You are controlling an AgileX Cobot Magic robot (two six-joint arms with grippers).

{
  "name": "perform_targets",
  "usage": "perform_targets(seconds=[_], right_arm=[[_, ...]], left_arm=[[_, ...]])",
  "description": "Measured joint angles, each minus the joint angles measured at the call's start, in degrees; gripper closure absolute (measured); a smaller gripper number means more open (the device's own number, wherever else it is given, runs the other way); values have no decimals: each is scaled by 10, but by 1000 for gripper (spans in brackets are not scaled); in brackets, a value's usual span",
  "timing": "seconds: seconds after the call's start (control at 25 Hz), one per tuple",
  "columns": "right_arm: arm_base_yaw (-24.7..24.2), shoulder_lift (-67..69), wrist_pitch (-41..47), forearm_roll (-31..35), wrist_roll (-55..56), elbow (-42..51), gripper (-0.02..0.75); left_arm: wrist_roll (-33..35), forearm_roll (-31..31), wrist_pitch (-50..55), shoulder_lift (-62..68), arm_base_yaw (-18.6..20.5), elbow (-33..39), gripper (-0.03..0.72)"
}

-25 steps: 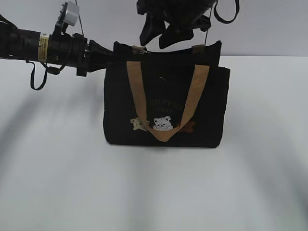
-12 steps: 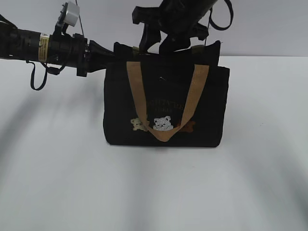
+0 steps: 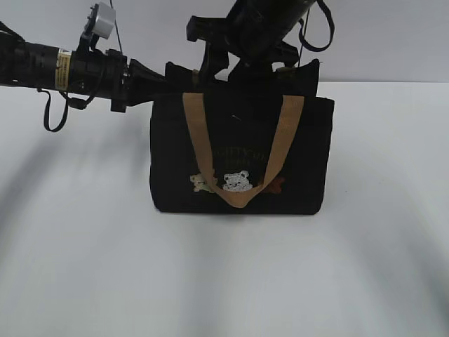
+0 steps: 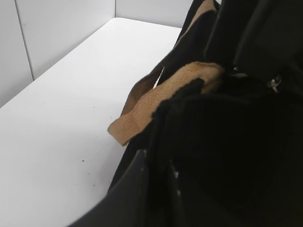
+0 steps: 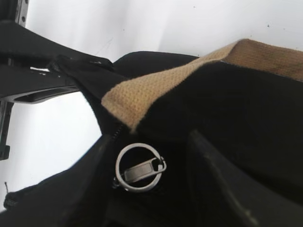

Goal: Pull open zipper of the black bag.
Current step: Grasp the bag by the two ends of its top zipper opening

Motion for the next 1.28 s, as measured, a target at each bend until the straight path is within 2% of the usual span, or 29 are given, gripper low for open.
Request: perform_targets(seconds=[0.36,0.68,1.28], right_arm=[[1,-5,31,4,2,0,366],[1,-6,34,18,3,0,500],[1,-22,61,16,3,0,507]], left_arm=[[0,0,-6,0,0,0,654],[0,0,-8,0,0,0,654],[0,-2,-7,0,0,0,654]])
